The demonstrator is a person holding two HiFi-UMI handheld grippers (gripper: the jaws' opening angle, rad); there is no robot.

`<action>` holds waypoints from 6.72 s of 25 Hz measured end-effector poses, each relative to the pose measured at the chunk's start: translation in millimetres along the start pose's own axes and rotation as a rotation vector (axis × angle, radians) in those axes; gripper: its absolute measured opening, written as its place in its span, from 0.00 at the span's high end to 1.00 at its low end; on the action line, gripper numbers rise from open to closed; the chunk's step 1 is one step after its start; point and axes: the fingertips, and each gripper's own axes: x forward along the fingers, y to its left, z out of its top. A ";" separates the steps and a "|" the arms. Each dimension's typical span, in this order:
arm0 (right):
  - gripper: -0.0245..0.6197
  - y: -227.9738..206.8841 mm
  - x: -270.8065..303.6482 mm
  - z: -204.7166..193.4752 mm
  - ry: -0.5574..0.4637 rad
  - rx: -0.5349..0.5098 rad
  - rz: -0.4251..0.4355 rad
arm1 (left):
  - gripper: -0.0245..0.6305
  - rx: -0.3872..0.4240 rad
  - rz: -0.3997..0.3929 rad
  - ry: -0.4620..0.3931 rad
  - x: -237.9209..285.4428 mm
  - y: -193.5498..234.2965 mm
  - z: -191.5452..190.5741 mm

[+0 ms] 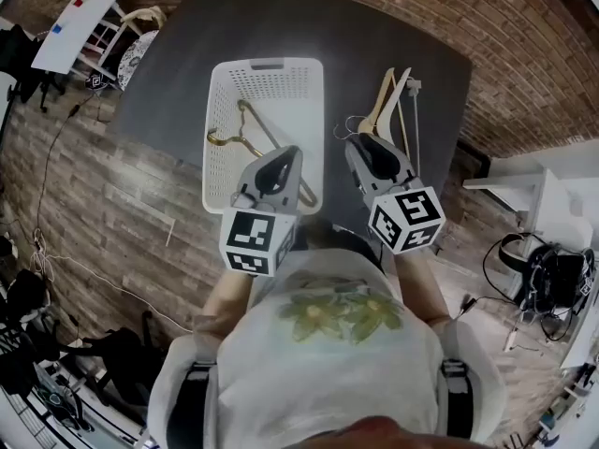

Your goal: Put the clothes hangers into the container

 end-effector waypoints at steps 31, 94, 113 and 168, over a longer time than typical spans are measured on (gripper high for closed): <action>0.71 -182.5 16.6 -167.5 0.500 -0.013 -0.094 | 0.92 -0.005 0.157 0.079 43.8 -42.9 -0.5; 0.75 -205.2 25.6 -193.0 0.576 0.234 -0.048 | 0.92 -0.080 0.268 0.097 22.0 -38.4 -27.2; 0.76 -130.4 9.3 -92.6 0.395 0.248 0.137 | 0.92 -0.115 0.325 0.068 -8.2 -19.3 -33.1; 0.76 99.1 3.0 -22.0 0.357 0.132 0.663 | 0.92 -0.190 0.502 0.040 -111.4 19.8 -64.4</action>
